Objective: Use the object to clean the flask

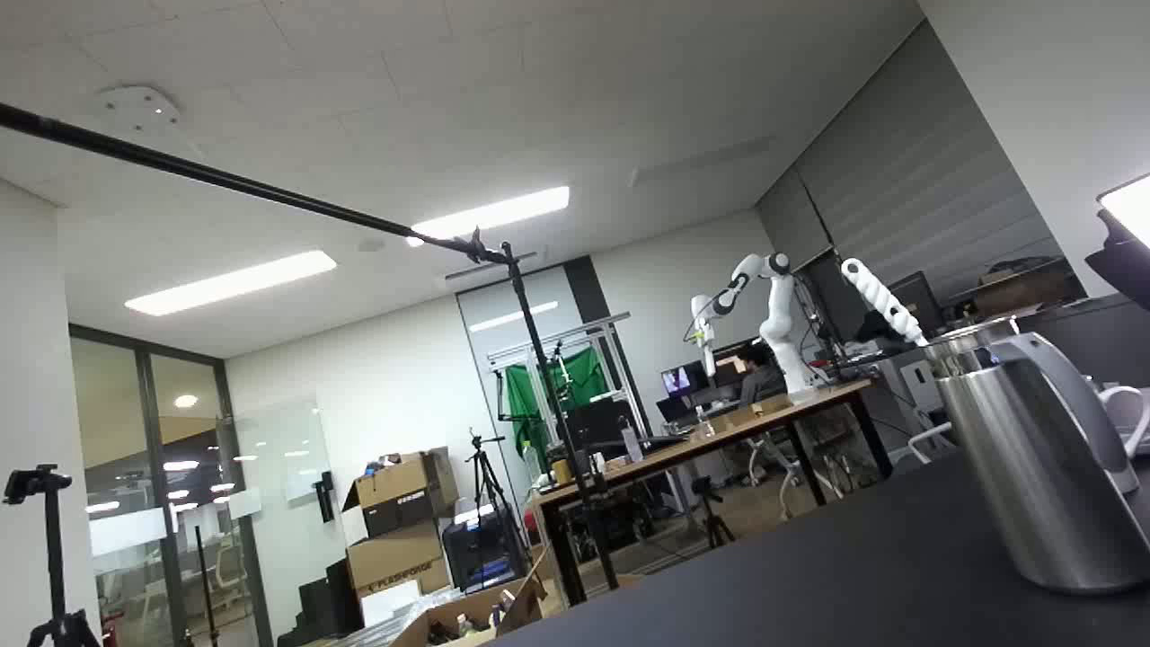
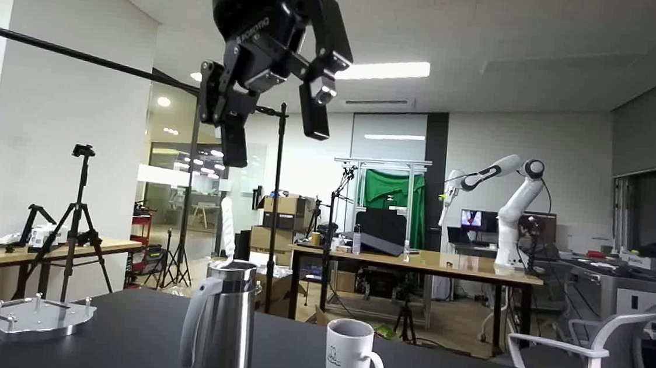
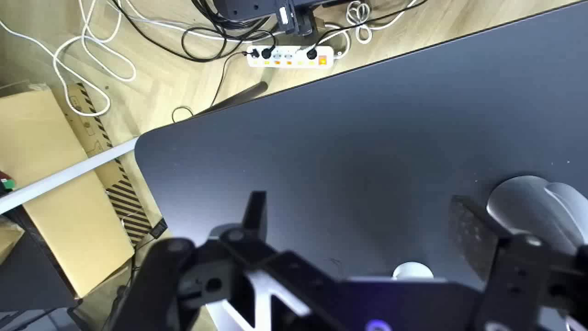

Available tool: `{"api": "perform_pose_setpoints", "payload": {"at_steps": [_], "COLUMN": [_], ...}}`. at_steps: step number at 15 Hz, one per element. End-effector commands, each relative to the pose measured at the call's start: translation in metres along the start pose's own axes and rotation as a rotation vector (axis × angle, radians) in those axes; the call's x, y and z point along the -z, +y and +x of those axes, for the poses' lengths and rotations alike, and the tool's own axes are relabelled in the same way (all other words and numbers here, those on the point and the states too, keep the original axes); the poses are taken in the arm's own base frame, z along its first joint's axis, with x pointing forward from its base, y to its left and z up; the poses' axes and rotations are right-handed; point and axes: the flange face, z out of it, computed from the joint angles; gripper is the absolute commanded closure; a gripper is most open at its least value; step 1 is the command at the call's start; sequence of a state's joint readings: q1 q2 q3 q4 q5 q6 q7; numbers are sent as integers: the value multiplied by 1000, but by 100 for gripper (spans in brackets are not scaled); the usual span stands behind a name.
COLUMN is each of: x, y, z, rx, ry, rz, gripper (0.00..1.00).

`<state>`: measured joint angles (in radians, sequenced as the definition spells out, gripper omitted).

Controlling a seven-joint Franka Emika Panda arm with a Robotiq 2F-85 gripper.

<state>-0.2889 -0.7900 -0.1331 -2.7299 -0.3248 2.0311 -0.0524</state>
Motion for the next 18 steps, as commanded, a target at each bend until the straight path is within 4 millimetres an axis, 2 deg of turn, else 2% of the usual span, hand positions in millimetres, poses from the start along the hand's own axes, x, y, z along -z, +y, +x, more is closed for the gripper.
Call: {"api": "perform_pose_setpoints", "payload": {"at_steps": [1,12,15,18], "x": [1,1,10,22], "y": [0,-1,-19,-59], "z": [0,0,16,40], "rx": [0,1,80,142], "ry": [-1,-1,72,134], "rz": [0,-1,24,26], "gripper": [0,0,0,0]}}
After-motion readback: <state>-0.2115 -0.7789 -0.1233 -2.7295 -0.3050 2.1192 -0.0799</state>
